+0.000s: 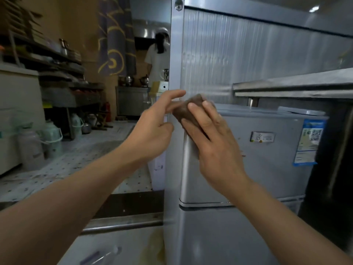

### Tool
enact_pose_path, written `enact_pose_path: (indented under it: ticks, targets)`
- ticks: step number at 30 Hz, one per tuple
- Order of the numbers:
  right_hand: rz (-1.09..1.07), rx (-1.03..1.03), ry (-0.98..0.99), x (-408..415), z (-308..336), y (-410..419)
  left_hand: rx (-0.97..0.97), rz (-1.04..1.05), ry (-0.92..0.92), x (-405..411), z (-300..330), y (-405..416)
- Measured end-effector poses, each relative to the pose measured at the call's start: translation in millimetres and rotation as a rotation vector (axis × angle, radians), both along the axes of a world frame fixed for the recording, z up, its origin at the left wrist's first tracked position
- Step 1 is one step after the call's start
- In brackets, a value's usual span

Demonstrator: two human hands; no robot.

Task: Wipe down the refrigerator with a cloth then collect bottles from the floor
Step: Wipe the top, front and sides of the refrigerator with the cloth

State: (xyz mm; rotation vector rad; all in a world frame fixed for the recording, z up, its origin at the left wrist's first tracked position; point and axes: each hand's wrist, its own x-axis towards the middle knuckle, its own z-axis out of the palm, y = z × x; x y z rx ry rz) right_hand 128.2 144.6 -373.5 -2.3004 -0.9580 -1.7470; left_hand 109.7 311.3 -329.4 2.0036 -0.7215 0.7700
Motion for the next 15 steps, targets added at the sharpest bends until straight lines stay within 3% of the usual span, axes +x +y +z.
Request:
enact_pose_path:
  ticks: [3, 6, 11, 15]
  targets:
    - [0.044, -0.031, -0.058, 8.5, -11.1, 1.2, -0.049, -0.007, 0.041, 4.7, -2.2, 8.9]
    - [0.006, -0.186, -0.112, 16.2, -44.4, -4.1, -0.043, 0.009, 0.072, 1.8, -7.7, 14.6]
    - [-0.019, -0.428, -0.021, 9.9, -133.9, -11.2, 0.040, 0.085, 0.051, -10.6, -13.0, 6.4]
    - [-0.050, -0.453, -0.012, 8.7, -125.8, -27.4, 0.072, 0.091, 0.044, -12.9, -10.0, -8.0]
